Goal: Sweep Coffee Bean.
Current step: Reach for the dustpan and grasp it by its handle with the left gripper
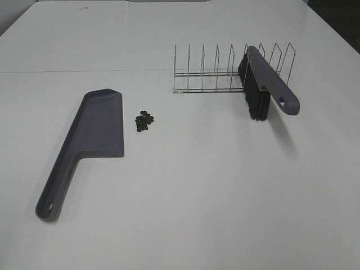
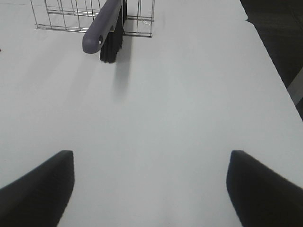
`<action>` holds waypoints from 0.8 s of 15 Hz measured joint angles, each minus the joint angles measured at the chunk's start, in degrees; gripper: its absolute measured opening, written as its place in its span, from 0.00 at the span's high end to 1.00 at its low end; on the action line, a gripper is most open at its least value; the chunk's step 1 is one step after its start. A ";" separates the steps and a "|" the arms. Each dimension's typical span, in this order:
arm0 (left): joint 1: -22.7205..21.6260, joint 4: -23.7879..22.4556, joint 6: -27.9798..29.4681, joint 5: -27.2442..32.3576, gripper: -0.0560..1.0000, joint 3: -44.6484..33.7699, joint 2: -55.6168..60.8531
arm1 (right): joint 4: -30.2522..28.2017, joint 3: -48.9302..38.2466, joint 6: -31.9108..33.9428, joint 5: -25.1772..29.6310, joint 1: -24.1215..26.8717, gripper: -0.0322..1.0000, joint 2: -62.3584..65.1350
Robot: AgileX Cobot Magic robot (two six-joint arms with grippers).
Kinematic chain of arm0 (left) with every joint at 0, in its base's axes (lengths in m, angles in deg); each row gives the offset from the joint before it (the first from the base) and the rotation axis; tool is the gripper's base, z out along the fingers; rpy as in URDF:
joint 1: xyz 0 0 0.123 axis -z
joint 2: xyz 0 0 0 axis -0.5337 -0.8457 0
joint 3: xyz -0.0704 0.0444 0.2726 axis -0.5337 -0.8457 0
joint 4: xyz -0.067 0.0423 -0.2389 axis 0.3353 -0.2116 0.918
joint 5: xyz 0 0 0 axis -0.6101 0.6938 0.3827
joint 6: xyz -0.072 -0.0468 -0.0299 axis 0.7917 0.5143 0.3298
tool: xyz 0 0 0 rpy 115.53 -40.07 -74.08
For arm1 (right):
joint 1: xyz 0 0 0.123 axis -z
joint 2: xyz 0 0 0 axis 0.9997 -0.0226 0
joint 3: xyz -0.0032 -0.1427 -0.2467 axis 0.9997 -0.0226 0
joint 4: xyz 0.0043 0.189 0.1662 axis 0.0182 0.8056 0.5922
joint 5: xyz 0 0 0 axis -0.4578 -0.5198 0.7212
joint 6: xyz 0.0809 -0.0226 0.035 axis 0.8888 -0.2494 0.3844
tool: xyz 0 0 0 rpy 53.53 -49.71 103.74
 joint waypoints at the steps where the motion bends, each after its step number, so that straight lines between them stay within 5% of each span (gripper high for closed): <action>1: 0.00 0.00 0.00 0.00 0.28 0.00 0.00 | 0.00 0.00 0.00 0.00 0.00 0.22 0.00; 12: 0.00 0.00 0.00 0.00 0.28 0.00 0.00 | 0.00 0.00 0.00 0.00 0.00 0.22 0.00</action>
